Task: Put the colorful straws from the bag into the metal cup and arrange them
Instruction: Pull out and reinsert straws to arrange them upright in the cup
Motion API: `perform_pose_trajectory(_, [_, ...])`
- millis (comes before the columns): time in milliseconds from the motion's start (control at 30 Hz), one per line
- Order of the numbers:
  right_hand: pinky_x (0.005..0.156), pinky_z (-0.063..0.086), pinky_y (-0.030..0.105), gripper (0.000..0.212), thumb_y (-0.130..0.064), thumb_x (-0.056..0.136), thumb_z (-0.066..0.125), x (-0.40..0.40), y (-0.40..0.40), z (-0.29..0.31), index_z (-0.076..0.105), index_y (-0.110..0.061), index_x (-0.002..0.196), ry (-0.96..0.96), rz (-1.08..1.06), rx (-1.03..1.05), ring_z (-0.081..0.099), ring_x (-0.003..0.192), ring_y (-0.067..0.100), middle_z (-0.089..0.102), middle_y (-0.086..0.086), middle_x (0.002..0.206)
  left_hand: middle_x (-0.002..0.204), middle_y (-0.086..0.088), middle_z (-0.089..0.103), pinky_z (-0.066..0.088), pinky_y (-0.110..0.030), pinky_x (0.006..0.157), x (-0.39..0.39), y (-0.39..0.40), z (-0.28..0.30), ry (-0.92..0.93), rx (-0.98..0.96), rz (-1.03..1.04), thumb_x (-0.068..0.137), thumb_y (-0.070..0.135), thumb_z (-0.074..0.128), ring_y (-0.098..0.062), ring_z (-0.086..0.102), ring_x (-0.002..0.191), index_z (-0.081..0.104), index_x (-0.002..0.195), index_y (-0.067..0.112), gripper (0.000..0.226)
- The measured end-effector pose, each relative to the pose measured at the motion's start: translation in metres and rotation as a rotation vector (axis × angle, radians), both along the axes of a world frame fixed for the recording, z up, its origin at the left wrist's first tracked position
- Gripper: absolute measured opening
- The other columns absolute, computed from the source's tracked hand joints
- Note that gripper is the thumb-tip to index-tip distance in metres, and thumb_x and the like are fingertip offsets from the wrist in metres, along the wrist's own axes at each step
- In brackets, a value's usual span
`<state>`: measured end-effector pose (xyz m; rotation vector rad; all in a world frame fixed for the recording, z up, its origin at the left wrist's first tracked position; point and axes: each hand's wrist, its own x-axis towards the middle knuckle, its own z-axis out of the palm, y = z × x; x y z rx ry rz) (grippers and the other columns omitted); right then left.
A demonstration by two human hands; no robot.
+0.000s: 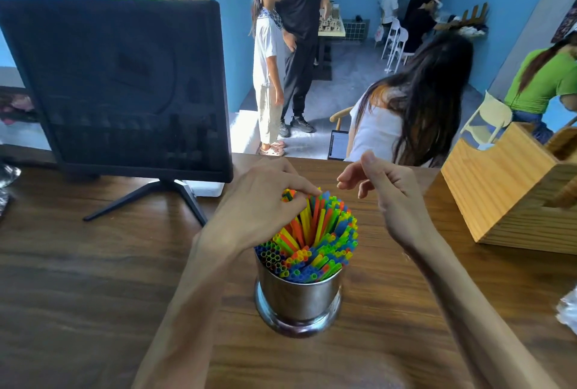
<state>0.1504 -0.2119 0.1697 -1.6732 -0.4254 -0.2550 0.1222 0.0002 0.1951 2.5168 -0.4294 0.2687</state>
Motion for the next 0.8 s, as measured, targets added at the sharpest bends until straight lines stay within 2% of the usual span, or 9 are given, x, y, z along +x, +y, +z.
perform_pose_trajectory(200, [0.067, 0.043, 0.027, 0.049, -0.037, 0.104, 0.042, -0.001, 0.0, -0.001, 0.074, -0.007, 0.081, 0.014, 0.0, -0.011, 0.065, 0.079, 0.026, 0.074, 0.011, 0.081, 0.102, 0.021, 0.059, 0.05, -0.036, 0.085, -0.005, 0.001, 0.003, -0.032, 0.105, 0.02, 0.095, 0.033, 0.057, -0.005, 0.049, 0.101, 0.076, 0.11, 0.046, 0.027])
perform_pose_trajectory(300, [0.067, 0.043, 0.026, 0.048, -0.037, 0.104, 0.042, -0.002, 0.002, -0.002, 0.074, -0.01, 0.08, 0.016, 0.013, -0.018, 0.064, 0.08, 0.02, 0.074, 0.008, 0.081, 0.105, 0.019, 0.062, 0.051, -0.036, 0.084, -0.009, -0.001, 0.005, -0.076, 0.148, 0.035, 0.091, 0.043, 0.062, -0.008, 0.051, 0.103, 0.075, 0.108, 0.046, 0.022])
perform_pose_trajectory(467, [0.067, 0.044, 0.025, 0.051, -0.04, 0.106, 0.041, -0.003, 0.001, -0.004, 0.075, -0.008, 0.084, 0.017, 0.025, -0.069, 0.064, 0.085, 0.029, 0.074, 0.006, 0.082, 0.103, 0.016, 0.062, 0.043, -0.031, 0.077, -0.008, -0.002, 0.006, -0.103, 0.207, 0.032, 0.088, 0.05, 0.069, -0.01, 0.052, 0.103, 0.073, 0.104, 0.044, 0.017])
perform_pose_trajectory(633, [0.068, 0.046, 0.023, 0.05, -0.041, 0.108, 0.041, -0.004, 0.002, -0.007, 0.075, -0.013, 0.084, 0.011, 0.029, -0.129, 0.065, 0.083, 0.022, 0.075, 0.002, 0.084, 0.1, 0.017, 0.059, 0.035, -0.028, 0.07, -0.004, -0.003, 0.004, -0.135, 0.189, 0.018, 0.084, 0.063, 0.067, -0.007, 0.047, 0.095, 0.063, 0.086, 0.042, 0.022])
perform_pose_trajectory(733, [0.069, 0.045, 0.024, 0.05, -0.04, 0.108, 0.041, -0.004, 0.003, -0.007, 0.075, -0.014, 0.083, -0.001, 0.045, -0.157, 0.063, 0.079, 0.014, 0.074, 0.002, 0.084, 0.098, 0.016, 0.058, 0.041, -0.033, 0.073, 0.002, -0.002, 0.004, -0.096, 0.168, -0.023, 0.082, 0.065, 0.066, -0.006, 0.044, 0.096, 0.061, 0.083, 0.04, 0.025])
perform_pose_trajectory(800, [0.071, 0.045, 0.021, 0.049, -0.04, 0.108, 0.042, -0.005, 0.003, -0.007, 0.075, -0.015, 0.083, -0.006, 0.056, -0.172, 0.062, 0.079, 0.008, 0.074, 0.003, 0.085, 0.096, 0.016, 0.057, 0.042, -0.03, 0.076, 0.004, 0.001, 0.003, -0.06, 0.13, -0.05, 0.083, 0.062, 0.067, -0.003, 0.043, 0.094, 0.061, 0.083, 0.039, 0.024])
